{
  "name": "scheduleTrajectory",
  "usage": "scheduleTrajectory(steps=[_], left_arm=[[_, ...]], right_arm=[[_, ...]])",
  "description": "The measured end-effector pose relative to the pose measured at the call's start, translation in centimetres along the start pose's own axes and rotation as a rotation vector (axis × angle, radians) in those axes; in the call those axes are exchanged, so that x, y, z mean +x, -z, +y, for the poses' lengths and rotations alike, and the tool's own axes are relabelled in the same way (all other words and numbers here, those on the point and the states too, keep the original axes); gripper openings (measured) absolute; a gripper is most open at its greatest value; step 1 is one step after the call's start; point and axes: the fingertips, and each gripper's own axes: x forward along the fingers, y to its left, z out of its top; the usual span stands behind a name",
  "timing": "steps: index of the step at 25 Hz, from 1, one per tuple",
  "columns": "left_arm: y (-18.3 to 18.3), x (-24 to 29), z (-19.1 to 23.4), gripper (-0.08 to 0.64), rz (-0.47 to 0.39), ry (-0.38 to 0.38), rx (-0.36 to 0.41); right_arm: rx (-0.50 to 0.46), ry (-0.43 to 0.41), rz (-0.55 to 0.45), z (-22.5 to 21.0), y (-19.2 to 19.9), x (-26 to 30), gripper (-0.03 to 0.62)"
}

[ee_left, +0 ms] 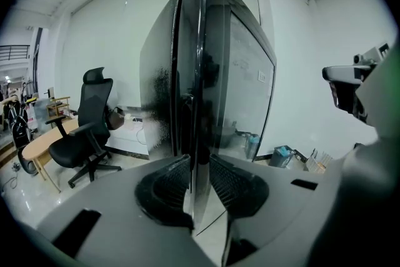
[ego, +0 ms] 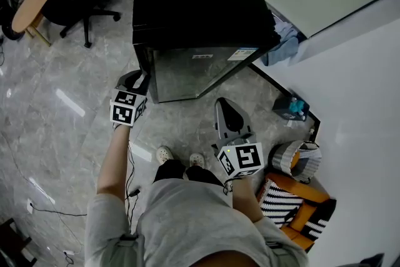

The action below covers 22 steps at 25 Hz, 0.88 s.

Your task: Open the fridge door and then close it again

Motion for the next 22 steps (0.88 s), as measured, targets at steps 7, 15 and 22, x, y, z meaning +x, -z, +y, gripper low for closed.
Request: scheduleTrajectory(steps=[7, 15, 22], left_arm=[[0.2, -0.7, 0.1, 0.094, -0.022, -0.03, -0.009], [0.4, -4.6, -1.8, 0.015, -0.077, -0.085, -0.037], [-1.1, -8.9, -4.9, 0.014, -0.169, -0.11, -0.07]], right_arm=[[-0.001, -0.002, -0.01, 0.3, -0.2, -0.4, 0.026], [-0.006, -0.035, -0.031, 0.4, -0.8, -1.2, 0.026], [-0.019, -0.072, -0.058, 0.5, -1.8, -2.5, 0.026]])
